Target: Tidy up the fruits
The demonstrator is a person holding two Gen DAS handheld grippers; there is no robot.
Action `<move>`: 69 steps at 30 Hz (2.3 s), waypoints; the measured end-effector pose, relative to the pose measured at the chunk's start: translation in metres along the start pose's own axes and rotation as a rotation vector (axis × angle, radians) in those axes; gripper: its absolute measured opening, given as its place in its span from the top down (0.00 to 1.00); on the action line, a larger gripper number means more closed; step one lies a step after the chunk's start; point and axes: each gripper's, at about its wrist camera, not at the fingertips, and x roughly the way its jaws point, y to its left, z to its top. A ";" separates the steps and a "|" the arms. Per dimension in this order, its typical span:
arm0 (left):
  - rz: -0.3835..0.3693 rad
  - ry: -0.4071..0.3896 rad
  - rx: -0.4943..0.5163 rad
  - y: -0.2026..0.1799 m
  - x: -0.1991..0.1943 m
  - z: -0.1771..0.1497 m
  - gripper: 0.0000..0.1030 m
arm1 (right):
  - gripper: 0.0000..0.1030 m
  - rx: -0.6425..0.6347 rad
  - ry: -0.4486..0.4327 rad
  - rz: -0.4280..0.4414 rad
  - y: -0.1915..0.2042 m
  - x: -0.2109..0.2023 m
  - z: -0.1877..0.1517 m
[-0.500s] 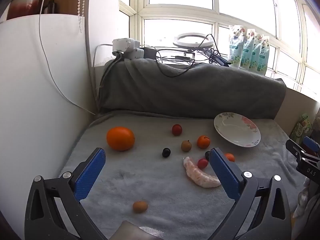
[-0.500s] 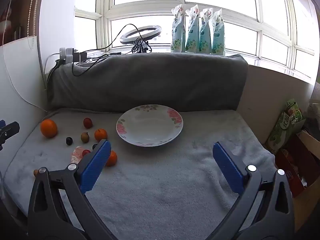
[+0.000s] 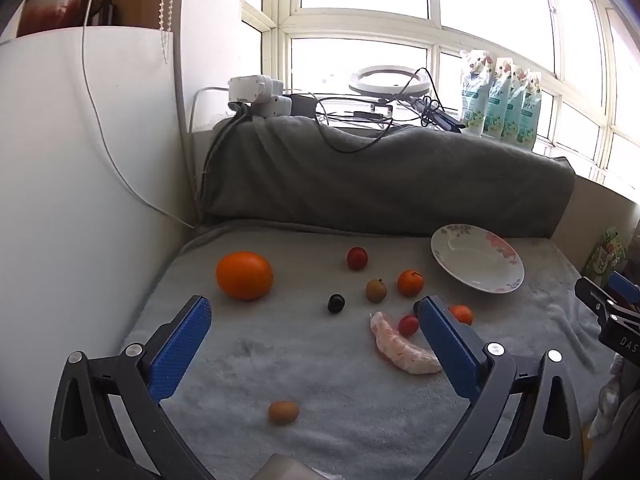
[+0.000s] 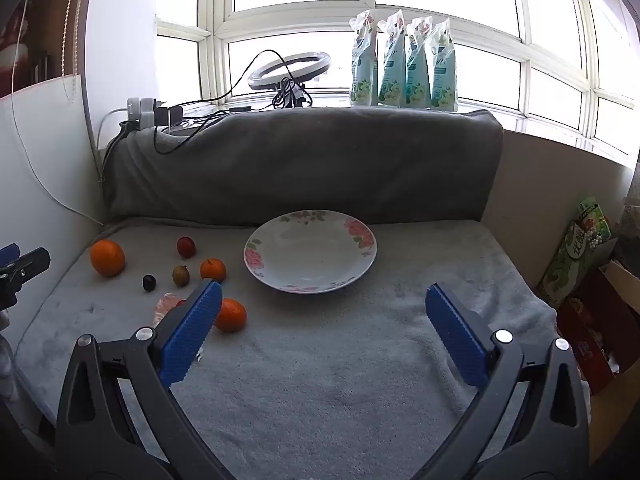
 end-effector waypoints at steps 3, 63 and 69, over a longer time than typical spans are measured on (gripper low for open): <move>0.003 -0.002 -0.005 0.001 0.000 0.001 0.00 | 0.00 -0.003 -0.002 0.011 0.000 -0.001 -0.001; -0.014 -0.003 -0.014 -0.003 0.001 -0.003 0.00 | 0.00 -0.003 0.020 0.066 0.007 0.004 -0.006; -0.023 0.009 -0.017 -0.002 0.005 -0.004 0.00 | 0.00 -0.005 0.024 0.080 0.007 0.005 -0.007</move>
